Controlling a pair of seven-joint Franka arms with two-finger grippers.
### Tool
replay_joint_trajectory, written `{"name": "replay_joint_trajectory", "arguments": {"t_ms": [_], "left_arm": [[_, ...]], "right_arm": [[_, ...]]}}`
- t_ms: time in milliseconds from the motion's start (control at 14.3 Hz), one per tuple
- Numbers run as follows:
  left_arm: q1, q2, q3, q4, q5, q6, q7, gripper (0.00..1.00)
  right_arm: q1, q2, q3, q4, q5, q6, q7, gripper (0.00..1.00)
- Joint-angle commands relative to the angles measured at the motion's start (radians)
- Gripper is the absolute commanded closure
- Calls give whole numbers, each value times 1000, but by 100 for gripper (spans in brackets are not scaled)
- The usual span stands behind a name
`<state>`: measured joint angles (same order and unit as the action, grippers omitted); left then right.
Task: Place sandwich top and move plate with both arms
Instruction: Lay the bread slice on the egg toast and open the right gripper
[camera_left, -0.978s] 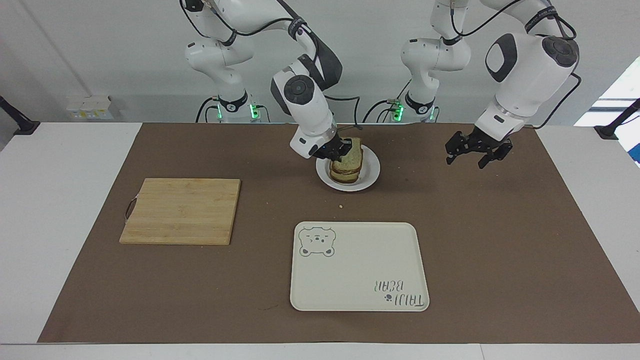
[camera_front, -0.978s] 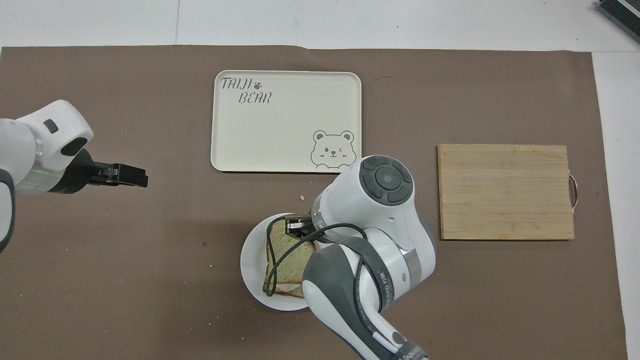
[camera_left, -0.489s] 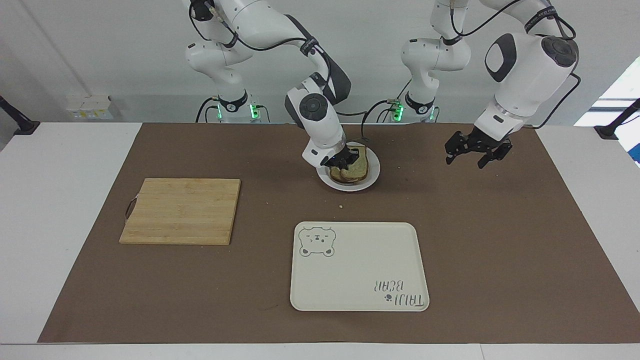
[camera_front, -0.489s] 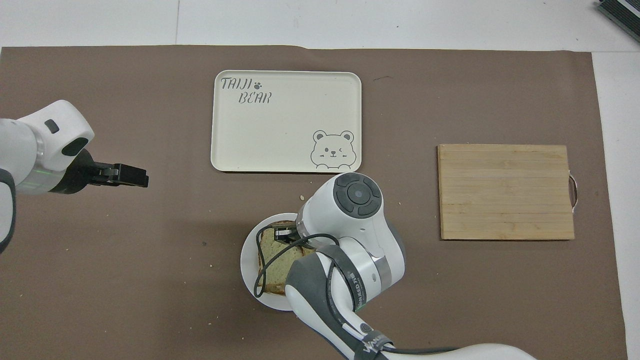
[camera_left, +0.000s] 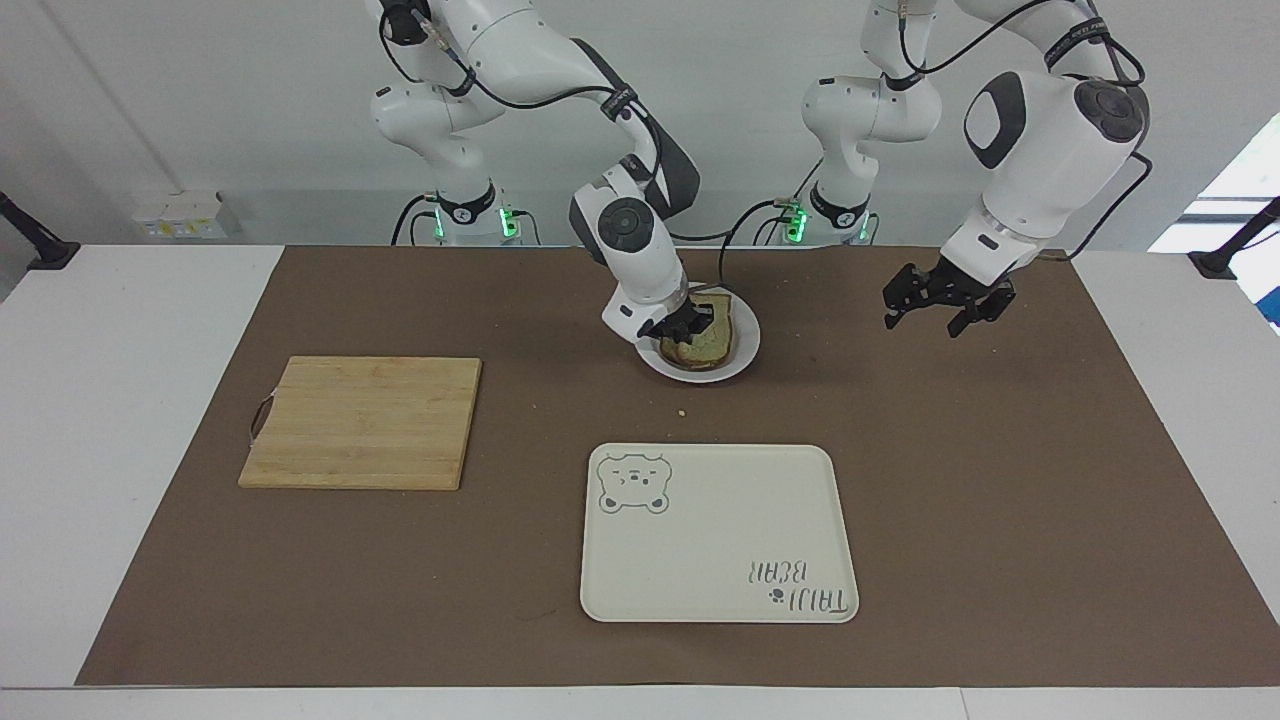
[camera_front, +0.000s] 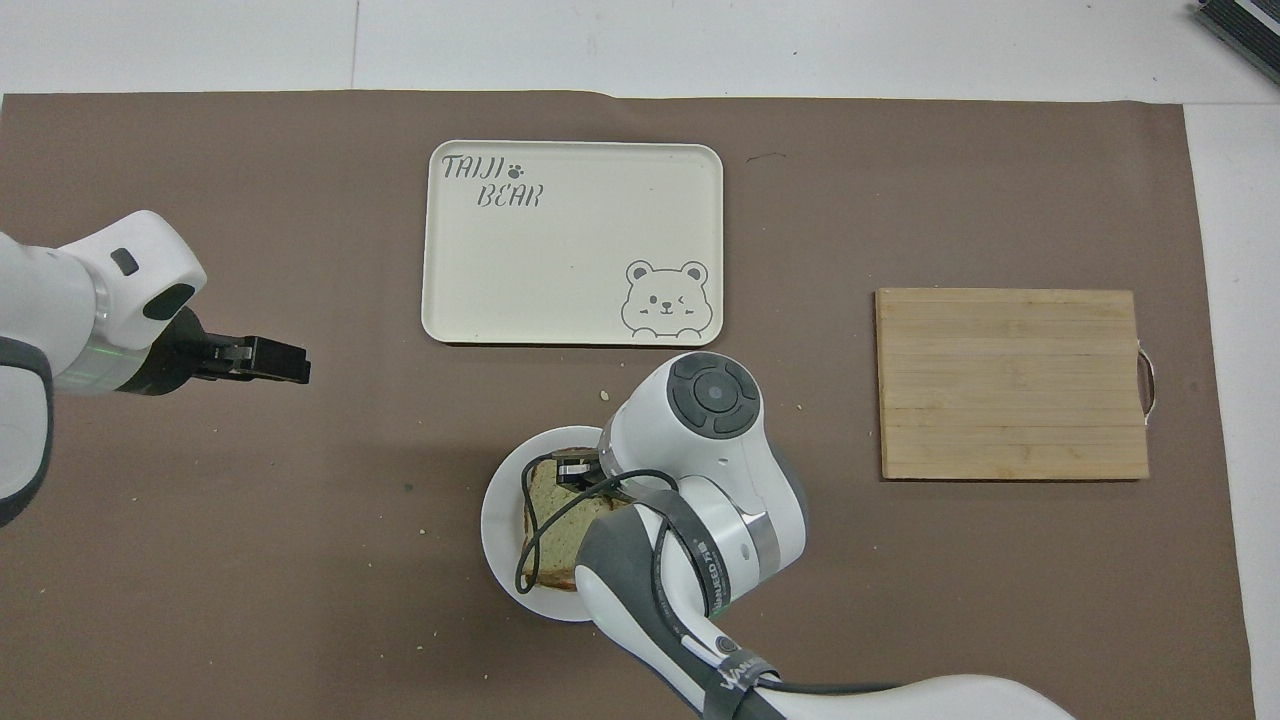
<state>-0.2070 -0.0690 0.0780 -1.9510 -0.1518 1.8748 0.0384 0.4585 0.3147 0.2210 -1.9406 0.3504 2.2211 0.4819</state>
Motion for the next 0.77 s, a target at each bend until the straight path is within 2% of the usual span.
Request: {"name": "replay_joint_trajectory", "arguments": {"t_ms": [0, 210, 349, 699], "left_arm": [[-31, -29, 13, -60, -18, 26, -15, 0], [-61, -29, 13, -136, -74, 124, -12, 0], [-92, -28, 13, -179, -83, 165, -9, 0], [-138, -11, 13, -351, -274, 337, 133, 0]], "right_arm": [[-14, 0, 1, -1, 10, 14, -3, 0], [-46, -9, -5, 17, 4, 15, -5, 0], [-99, -48, -6, 17, -30, 6, -8, 0], [-239, -149, -8, 19, -163, -66, -12, 0]]}}
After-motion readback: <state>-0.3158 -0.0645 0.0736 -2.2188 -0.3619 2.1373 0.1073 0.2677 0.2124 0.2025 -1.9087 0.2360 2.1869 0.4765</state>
